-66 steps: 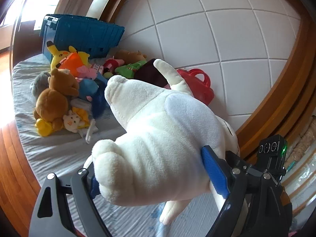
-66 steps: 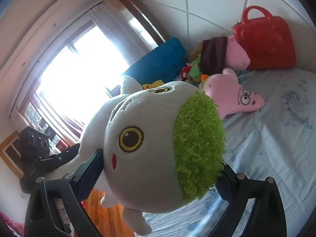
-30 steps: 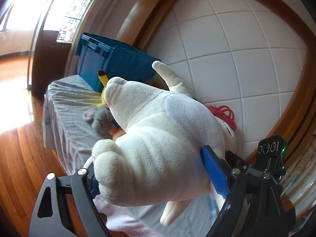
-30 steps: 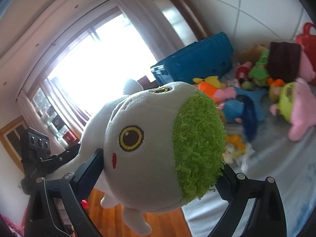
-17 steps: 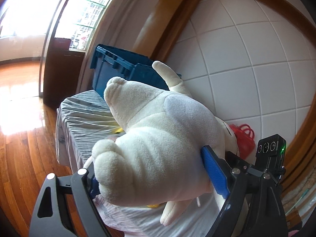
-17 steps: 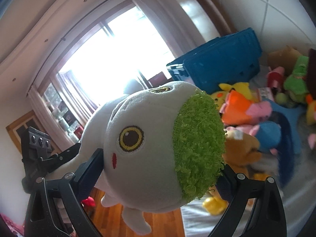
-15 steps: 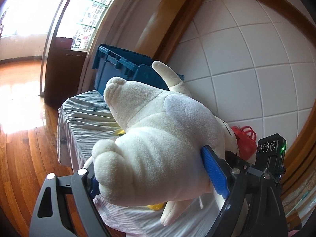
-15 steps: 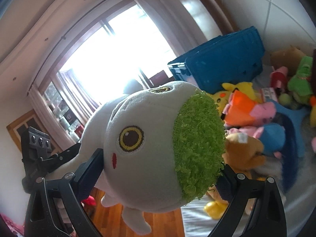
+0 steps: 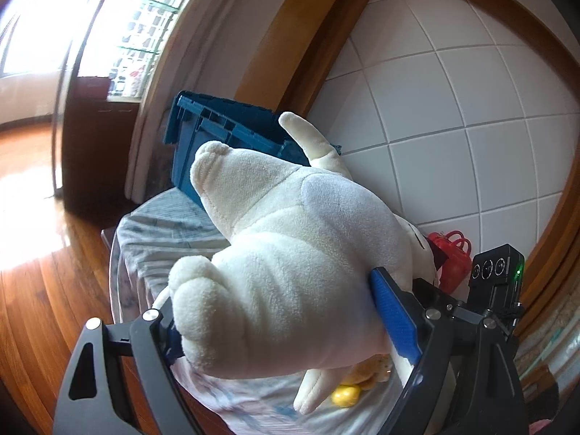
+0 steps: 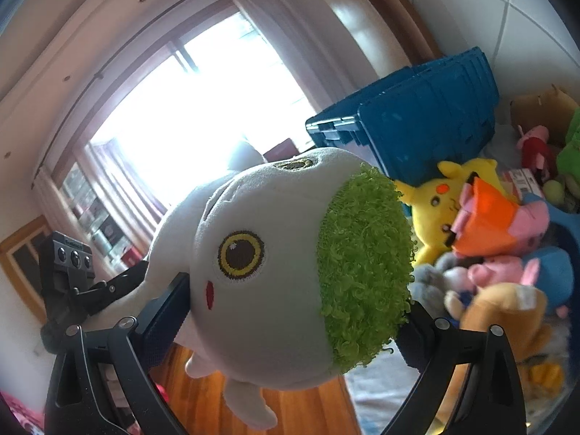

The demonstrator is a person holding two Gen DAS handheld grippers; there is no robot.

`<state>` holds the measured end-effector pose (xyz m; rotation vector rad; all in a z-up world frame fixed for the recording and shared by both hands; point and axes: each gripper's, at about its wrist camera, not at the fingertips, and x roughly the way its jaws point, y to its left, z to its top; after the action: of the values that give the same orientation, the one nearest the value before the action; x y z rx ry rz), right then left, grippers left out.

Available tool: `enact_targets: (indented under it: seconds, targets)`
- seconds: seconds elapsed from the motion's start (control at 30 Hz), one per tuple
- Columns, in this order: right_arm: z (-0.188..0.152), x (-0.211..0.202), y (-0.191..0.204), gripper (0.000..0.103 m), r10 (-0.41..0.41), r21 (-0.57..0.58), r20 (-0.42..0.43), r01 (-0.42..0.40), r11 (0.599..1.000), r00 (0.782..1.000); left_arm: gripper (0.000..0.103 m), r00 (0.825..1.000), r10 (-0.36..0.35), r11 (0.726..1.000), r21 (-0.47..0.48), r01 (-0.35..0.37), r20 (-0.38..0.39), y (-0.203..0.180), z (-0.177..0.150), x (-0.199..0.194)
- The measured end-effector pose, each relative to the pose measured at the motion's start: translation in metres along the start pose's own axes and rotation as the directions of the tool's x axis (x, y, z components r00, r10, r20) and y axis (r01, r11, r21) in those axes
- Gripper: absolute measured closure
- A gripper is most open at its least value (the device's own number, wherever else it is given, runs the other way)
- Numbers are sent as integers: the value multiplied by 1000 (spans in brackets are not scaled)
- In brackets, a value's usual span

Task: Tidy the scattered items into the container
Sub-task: 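Carry the white bunny plush with both tools over the blue crate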

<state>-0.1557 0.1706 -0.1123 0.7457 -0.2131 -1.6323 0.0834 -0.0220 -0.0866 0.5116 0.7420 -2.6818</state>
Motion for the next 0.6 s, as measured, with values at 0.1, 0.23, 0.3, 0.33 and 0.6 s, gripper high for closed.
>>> enact_targets:
  seconds: [0.1,0.23,0.3,0.33,0.6]
  targets:
    - [4,23,19,4,-28,12,26,28,1000,999,16,999,-31,999,19,31,-20,30,21,-1]
    - [4,54,41,4,-60,28,51,59,998,997,16,998,-62,997,47,63,-31,61,44,1]
    - [8,67,48,4,-75,34,53,73,997,996,16,996,-78,996,49,80,-37,76,54,8]
    - [11,74,50,4,-83,35,53,81,996,995,16,995,-87,995,48,89,-38,82,58,11]
    - [53,122,44,4,-125,17,89,124,992,988,16,989,-146,984,96,147,-21,115,117,62]
